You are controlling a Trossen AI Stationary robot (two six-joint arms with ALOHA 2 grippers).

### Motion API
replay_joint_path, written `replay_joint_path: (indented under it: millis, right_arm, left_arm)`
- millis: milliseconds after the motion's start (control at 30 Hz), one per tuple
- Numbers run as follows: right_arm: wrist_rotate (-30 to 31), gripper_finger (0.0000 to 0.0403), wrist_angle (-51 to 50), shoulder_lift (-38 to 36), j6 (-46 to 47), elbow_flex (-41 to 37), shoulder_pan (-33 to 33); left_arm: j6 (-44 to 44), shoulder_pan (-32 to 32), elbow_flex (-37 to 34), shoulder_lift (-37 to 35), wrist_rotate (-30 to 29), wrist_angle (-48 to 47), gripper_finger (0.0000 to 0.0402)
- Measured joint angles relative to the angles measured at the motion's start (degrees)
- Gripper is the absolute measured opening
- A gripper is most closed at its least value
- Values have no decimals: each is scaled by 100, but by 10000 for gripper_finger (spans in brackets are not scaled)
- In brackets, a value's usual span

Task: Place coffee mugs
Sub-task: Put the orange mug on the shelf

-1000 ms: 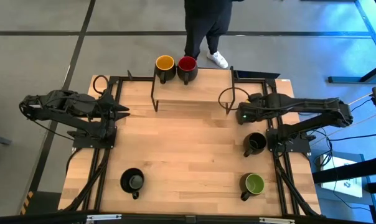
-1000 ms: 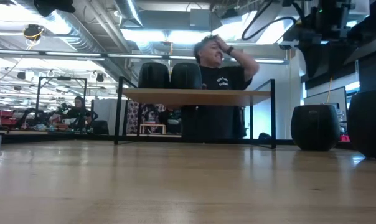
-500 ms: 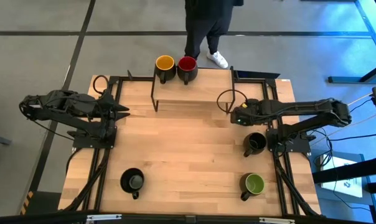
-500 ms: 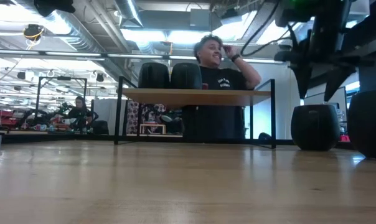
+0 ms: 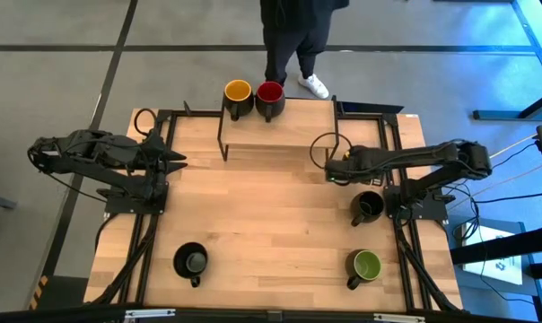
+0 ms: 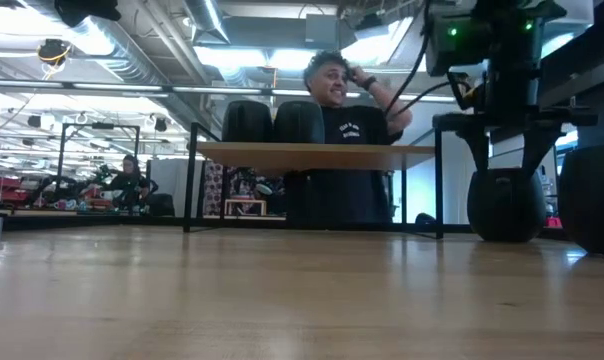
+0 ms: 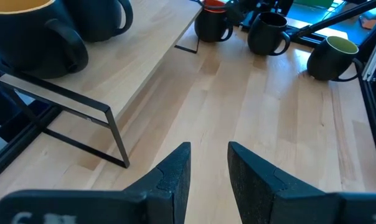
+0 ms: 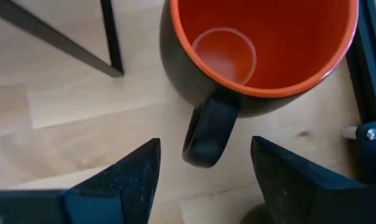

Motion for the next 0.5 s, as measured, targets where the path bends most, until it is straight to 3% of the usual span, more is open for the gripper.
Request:
replay_joint_path:
  millis: [500]
  right_arm:
    - [286, 104, -169, 386, 525, 0, 0]
  left_arm:
    - [2, 0, 0, 0, 3, 2, 101]
